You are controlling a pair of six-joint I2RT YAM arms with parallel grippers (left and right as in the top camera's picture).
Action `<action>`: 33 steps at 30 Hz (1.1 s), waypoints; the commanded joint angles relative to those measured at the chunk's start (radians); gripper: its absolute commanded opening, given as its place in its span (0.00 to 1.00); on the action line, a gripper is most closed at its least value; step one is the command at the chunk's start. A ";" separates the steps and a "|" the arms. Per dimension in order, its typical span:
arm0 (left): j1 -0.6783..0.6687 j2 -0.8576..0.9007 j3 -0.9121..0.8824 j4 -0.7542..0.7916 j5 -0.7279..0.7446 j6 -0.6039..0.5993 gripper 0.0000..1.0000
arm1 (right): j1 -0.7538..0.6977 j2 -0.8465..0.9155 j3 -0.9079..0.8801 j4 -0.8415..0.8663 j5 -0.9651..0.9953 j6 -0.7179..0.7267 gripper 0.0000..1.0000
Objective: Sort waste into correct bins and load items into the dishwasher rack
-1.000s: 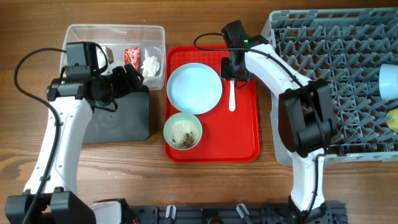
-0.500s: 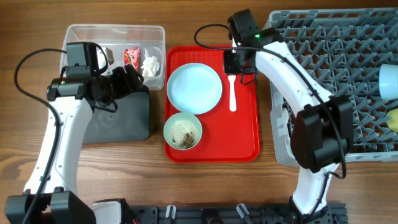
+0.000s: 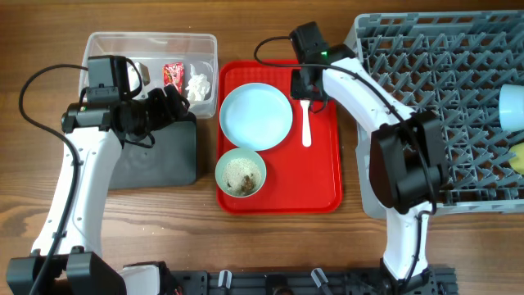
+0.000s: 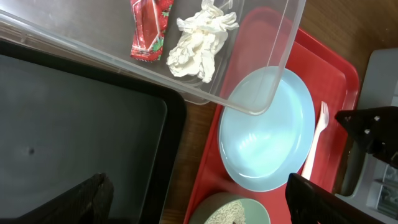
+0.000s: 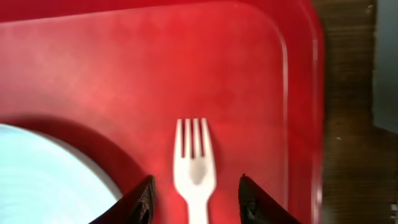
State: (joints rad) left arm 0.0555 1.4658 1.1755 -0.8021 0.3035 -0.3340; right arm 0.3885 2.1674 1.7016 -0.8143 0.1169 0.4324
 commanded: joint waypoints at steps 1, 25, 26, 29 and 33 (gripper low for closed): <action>0.005 -0.014 0.001 0.000 -0.006 0.013 0.90 | 0.008 0.057 -0.008 -0.001 0.005 0.042 0.45; 0.005 -0.014 0.001 0.000 -0.006 0.013 0.90 | 0.005 0.141 -0.008 -0.018 -0.050 0.013 0.22; 0.005 -0.014 0.001 0.001 -0.006 0.013 0.91 | 0.005 0.140 -0.008 -0.019 -0.056 0.013 0.22; 0.006 -0.014 0.001 0.000 -0.006 0.013 0.91 | 0.005 0.132 -0.003 -0.032 -0.074 0.013 0.21; 0.005 -0.014 0.001 0.000 -0.006 0.013 0.90 | 0.002 0.078 -0.001 -0.058 -0.074 0.010 0.20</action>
State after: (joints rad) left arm 0.0555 1.4658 1.1755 -0.8021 0.3035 -0.3340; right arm 0.3958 2.2517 1.7103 -0.8471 0.0811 0.4450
